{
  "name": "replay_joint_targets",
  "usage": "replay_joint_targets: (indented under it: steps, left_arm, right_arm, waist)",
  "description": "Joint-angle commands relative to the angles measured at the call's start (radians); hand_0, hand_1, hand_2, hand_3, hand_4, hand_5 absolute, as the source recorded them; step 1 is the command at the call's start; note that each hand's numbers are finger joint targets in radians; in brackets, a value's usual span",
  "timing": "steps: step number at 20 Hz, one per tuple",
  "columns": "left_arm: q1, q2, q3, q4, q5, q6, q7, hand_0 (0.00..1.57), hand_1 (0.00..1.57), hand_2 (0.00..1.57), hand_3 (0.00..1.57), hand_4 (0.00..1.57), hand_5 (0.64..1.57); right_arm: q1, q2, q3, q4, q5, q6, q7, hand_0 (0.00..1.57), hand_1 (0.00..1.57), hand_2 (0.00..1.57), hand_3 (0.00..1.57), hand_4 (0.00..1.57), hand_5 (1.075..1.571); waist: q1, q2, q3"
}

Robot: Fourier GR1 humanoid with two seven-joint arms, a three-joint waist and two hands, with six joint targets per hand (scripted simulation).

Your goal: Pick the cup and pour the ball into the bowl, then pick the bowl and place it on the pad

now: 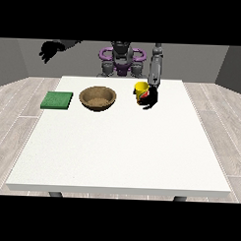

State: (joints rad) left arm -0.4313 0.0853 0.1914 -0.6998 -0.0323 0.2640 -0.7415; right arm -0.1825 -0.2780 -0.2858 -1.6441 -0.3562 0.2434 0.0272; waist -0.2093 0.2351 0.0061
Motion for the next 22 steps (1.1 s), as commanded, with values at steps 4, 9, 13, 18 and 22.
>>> replay_joint_targets:
  steps: [4, 9, 13, 18, 22]
  left_arm:
    - [-0.014, -0.016, -0.100, 0.038, -0.116, 0.096, 0.155, 1.28, 1.28, 1.57, 1.57, 1.41, 1.413]
    - [-0.100, -0.074, -0.245, 0.012, -0.302, 0.284, 0.360, 1.29, 1.29, 1.57, 1.57, 1.41, 1.467]
    - [-0.189, 0.002, -0.372, 0.095, -0.541, 0.426, 0.489, 1.35, 1.35, 1.57, 1.57, 1.42, 1.540]
    - [-0.293, -0.070, -0.493, 0.172, -0.718, 0.403, 0.775, 1.36, 1.36, 1.57, 1.57, 1.45, 1.533]
    - [-0.406, -0.052, -0.556, 0.214, -0.844, 0.345, 0.909, 1.36, 1.36, 1.57, 1.57, 1.46, 1.535]
  right_arm:
    - [0.020, -0.086, -0.096, 0.134, -0.066, 0.052, 0.052, 0.00, 0.00, 0.00, 0.18, 0.63, 1.566]
    - [0.031, -0.086, -0.085, 0.237, -0.036, 0.064, 0.043, 0.00, 0.00, 0.00, 0.31, 0.63, 1.563]
    - [-0.021, -0.100, -0.090, 0.267, -0.059, 0.081, 0.044, 0.00, 0.00, 0.00, 0.24, 0.65, 1.564]
    - [0.013, -0.073, -0.088, 0.343, -0.035, 0.069, 0.027, 0.00, 0.00, 0.00, 0.08, 0.68, 1.561]
    - [0.006, -0.110, -0.124, 0.415, -0.043, 0.106, -0.015, 0.00, 0.00, 0.00, 0.00, 0.69, 1.560]
  waist:
    - [0.043, -0.144, -0.0054]
    - [0.068, -0.252, -0.0031]
    - [0.050, -0.229, 0.0013]
    - [0.084, -0.301, -0.0037]
    - [0.103, -0.284, -0.0041]
